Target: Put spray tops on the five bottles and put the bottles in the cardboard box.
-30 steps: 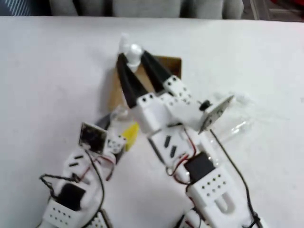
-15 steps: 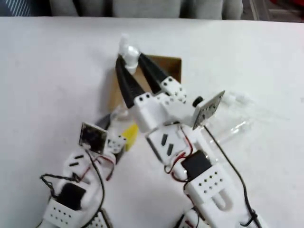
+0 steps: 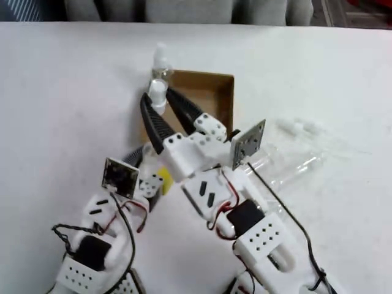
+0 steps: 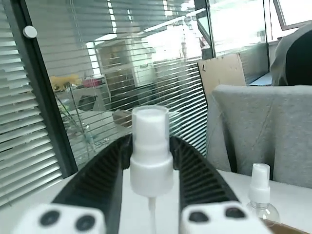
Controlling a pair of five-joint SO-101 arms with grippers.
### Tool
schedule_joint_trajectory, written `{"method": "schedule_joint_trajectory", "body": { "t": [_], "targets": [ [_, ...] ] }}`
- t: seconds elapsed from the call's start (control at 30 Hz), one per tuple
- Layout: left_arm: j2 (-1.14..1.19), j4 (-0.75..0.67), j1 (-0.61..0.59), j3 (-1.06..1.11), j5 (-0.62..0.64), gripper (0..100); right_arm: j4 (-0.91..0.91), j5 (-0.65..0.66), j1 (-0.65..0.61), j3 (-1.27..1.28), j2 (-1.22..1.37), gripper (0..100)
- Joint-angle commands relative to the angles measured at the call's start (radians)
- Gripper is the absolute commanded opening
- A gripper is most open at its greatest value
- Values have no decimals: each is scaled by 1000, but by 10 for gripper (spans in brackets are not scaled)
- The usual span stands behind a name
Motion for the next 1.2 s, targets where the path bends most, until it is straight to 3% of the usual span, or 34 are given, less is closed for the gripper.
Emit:
{"method": "schedule_joint_trajectory", "body": {
  "t": [0.0,0.77,1.17],
  "targets": [
    [-16,-40,4,-3,-9,21,-18,-2,-1,6,-8,15],
    [-13,-31,2,-3,-9,21,-13,-2,-7,110,-8,15],
    [-12,-31,2,-3,-9,21,99,-2,-4,110,-10,15]
  ]
}}
